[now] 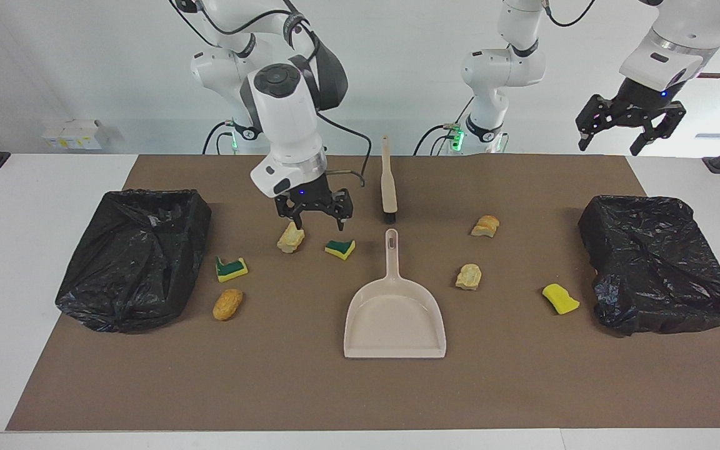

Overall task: Sweep and dump trash in bin
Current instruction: 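Reach the right gripper to the beige dustpan handle, then grasp the dustpan handle with the right gripper and lift it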

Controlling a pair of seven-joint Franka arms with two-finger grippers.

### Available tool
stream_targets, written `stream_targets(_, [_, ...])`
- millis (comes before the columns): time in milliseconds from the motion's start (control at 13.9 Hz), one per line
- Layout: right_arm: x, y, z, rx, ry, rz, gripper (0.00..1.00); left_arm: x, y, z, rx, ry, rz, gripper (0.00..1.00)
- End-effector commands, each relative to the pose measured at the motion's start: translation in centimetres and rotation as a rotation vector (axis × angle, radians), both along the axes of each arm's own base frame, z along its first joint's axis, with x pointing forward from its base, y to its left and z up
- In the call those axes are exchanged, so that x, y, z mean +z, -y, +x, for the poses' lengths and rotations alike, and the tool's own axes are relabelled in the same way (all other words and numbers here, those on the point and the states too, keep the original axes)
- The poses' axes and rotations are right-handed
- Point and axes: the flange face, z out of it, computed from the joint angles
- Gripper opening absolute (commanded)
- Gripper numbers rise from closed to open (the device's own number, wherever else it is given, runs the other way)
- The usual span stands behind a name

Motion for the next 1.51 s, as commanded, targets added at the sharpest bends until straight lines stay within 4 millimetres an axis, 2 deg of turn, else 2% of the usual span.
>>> stream_targets(0, [-1.7,-3.2,1.9,-0.039,0.035,-0.011,0.88,0.0,-0.2,-0.7,0.003,-0.001,0.016,1.00])
stream_targets(288, [-5.9,-8.9,1.7,-0.037,0.072,-0.037,0.82,-0.1,-0.4,-0.7,0.000,-0.004,0.017,1.00])
stream_targets(504, [-9.0,-12.5,0.5,0.013,0.105,-0.077,0.75,0.0,-0.1,-0.8,-0.001,-0.004,0.015,1.00])
stream_targets(648, [-10.2,-13.1,0.3,0.057,0.125,-0.120,0.71,-0.3,0.3,-1.1,-0.005,-0.013,0.013,1.00])
stream_targets(936, [-10.6,-14.8,-1.4,0.132,0.125,-0.107,0.70,-1.0,0.7,-2.4,-0.009,-0.027,0.016,1.00])
stream_targets(1296, [-12.6,-15.1,-3.2,0.217,0.095,-0.127,0.70,-1.6,1.0,-2.7,-0.014,-0.040,0.017,1.00])
stream_targets(1440, [-12.4,-15.0,-3.3,0.217,0.097,-0.127,0.65,-1.8,0.9,-2.8,-0.014,-0.045,0.018,1.00])
